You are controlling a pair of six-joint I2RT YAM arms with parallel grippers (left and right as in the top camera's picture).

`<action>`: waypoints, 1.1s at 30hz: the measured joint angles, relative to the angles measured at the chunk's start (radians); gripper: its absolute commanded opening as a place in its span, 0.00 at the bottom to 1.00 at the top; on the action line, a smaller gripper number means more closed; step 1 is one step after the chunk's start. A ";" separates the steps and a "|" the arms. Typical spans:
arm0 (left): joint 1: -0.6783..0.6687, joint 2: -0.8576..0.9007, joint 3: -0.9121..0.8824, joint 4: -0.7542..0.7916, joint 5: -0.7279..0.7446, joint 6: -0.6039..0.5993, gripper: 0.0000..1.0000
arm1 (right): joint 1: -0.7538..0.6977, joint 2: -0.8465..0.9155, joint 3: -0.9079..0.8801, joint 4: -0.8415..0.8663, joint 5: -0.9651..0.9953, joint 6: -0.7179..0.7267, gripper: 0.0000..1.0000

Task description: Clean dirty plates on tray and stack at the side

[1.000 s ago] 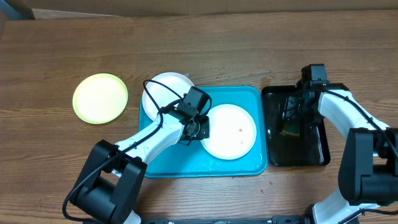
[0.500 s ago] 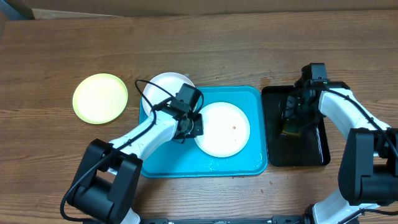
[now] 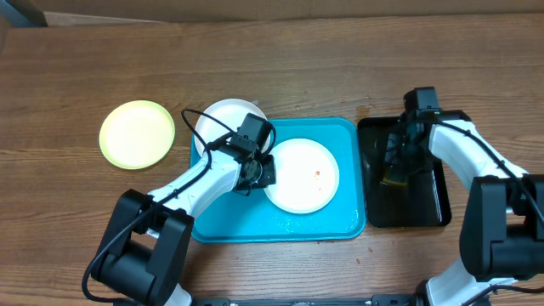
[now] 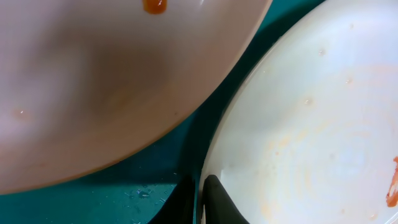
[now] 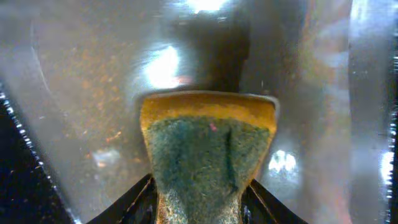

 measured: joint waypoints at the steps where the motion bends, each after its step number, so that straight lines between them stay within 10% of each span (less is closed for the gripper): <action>1: 0.000 0.000 0.000 0.000 0.000 0.000 0.11 | 0.010 0.000 0.000 0.001 0.002 0.001 0.44; 9: 0.000 0.000 0.000 0.010 0.000 -0.004 0.23 | 0.063 0.000 0.000 0.000 0.034 0.005 0.53; 15: 0.000 0.000 0.000 0.017 0.000 -0.004 0.23 | 0.063 0.000 0.000 -0.010 0.041 0.008 1.00; 22: 0.000 0.000 0.000 0.014 0.000 -0.004 0.22 | 0.063 0.000 0.000 -0.016 0.046 0.010 1.00; 27: 0.000 0.000 0.000 0.014 0.000 -0.004 0.22 | 0.063 0.000 0.000 -0.022 0.050 0.008 0.58; 33: 0.000 0.000 0.000 0.014 0.000 -0.004 0.23 | 0.063 0.000 0.000 -0.020 0.070 0.008 0.41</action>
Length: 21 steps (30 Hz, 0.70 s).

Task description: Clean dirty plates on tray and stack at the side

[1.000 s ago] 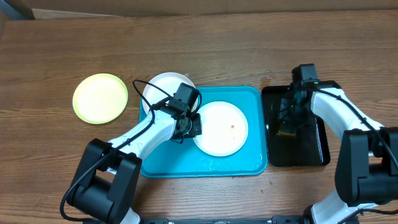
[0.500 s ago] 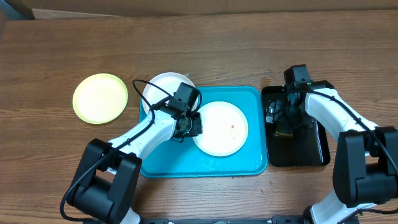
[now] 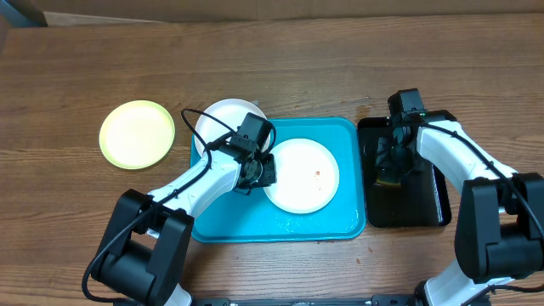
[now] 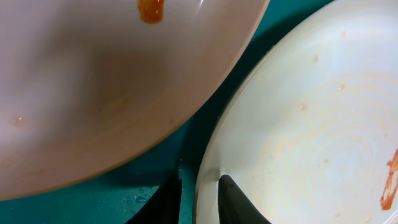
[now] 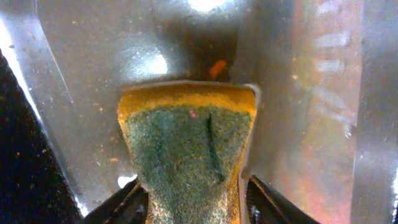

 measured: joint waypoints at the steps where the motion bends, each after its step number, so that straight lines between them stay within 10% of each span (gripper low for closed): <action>1: 0.000 0.000 0.000 0.000 0.000 0.000 0.23 | 0.000 0.000 0.000 0.006 0.002 0.001 0.38; 7: 0.000 0.000 0.000 0.000 0.000 0.000 0.24 | 0.000 0.000 0.000 0.032 0.012 -0.002 0.11; 15: 0.000 0.000 0.000 0.000 0.000 0.000 0.24 | 0.000 0.000 0.000 0.023 0.011 0.004 0.44; 21: 0.000 0.000 0.000 0.000 0.000 0.000 0.24 | 0.000 0.000 0.000 0.031 0.008 0.006 0.44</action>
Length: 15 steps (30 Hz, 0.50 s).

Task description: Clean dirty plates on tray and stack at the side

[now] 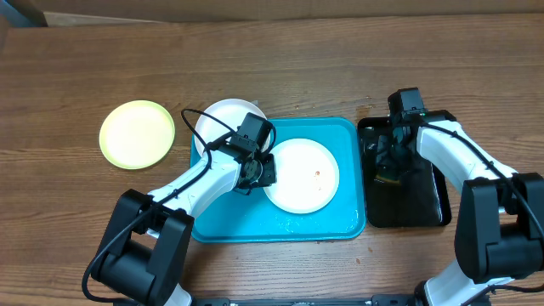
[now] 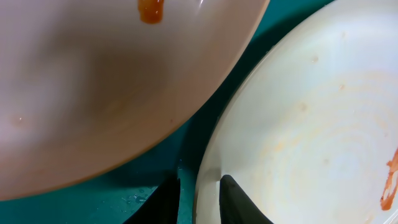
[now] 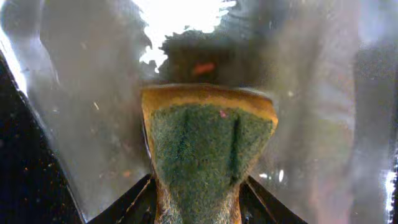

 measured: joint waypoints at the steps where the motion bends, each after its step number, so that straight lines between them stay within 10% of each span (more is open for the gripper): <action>1: 0.000 0.000 0.000 0.000 0.000 0.000 0.24 | 0.000 0.000 0.000 0.003 0.000 0.000 0.42; 5: 0.000 0.000 0.000 0.000 0.000 0.000 0.24 | 0.000 0.000 -0.006 0.025 -0.001 0.000 0.04; 15: 0.000 0.000 0.000 0.013 0.002 -0.007 0.43 | 0.000 0.000 0.059 -0.098 -0.004 0.000 0.04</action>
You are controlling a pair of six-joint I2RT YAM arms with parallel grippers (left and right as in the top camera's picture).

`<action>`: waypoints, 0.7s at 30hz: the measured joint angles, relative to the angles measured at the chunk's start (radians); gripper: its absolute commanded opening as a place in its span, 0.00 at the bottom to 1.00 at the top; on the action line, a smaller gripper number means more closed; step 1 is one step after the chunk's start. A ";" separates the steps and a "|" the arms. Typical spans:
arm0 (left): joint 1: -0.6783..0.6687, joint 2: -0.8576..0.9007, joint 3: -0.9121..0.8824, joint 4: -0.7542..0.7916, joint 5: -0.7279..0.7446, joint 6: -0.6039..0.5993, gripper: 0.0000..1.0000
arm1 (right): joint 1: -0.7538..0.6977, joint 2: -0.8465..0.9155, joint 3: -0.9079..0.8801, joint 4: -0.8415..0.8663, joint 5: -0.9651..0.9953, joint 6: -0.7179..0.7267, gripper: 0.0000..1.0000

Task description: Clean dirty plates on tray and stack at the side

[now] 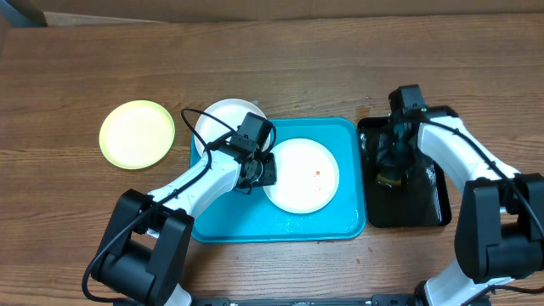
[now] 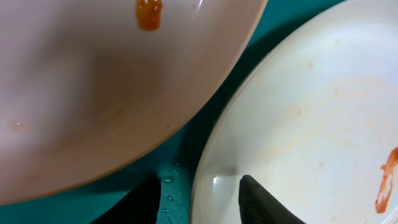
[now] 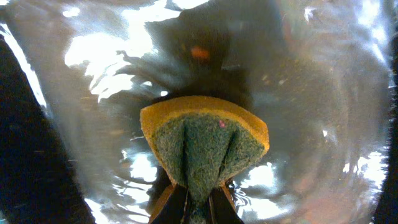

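Note:
A white plate (image 1: 300,176) with an orange smear (image 2: 385,180) lies on the teal tray (image 1: 340,223). My left gripper (image 1: 259,172) is at its left rim. In the left wrist view the left gripper (image 2: 200,182) stands open, one finger on the tray, the other over the plate's rim. A second white plate (image 1: 223,125) with a sauce drop (image 2: 148,12) overlaps the tray's far left corner. My right gripper (image 3: 198,194) is shut on a yellow and green sponge (image 3: 204,140), pinched into a fold above rippling water in the black tray (image 1: 435,208).
A yellow-green plate (image 1: 136,133) sits alone on the wooden table (image 1: 280,68) to the left of the tray. The black tray stands right beside the teal tray's right edge.
My left jaws stand wider apart around the plate's rim. The right jaws have closed tighter, so the sponge is now squeezed into a fold, and the water below ripples.
At first my left jaws were almost shut at the plate's left rim, then a little apart around it, and now wider. My right gripper held the sponge over the black tray throughout, shifting slightly, and now squeezes it hard.

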 measured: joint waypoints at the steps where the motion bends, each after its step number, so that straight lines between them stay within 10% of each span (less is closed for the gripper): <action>1: 0.000 0.000 0.000 0.003 0.003 0.000 0.33 | 0.000 0.000 0.019 -0.018 0.001 0.000 0.04; 4: 0.000 0.000 0.000 0.011 0.013 -0.009 0.07 | 0.000 0.000 0.088 -0.084 0.014 -0.001 0.04; 10: 0.000 0.000 0.000 -0.006 0.040 -0.009 0.04 | 0.003 0.000 0.153 -0.168 0.035 -0.005 0.04; 18: 0.000 0.000 0.000 -0.002 0.125 -0.044 0.38 | 0.033 0.000 0.154 -0.241 0.126 -0.082 0.04; 20: 0.000 0.000 0.000 0.017 0.125 -0.056 0.04 | 0.033 0.000 0.154 -0.226 0.145 -0.090 0.04; 21: 0.000 0.000 0.000 0.025 0.124 -0.058 0.04 | 0.033 0.000 0.154 -0.221 0.153 -0.094 0.04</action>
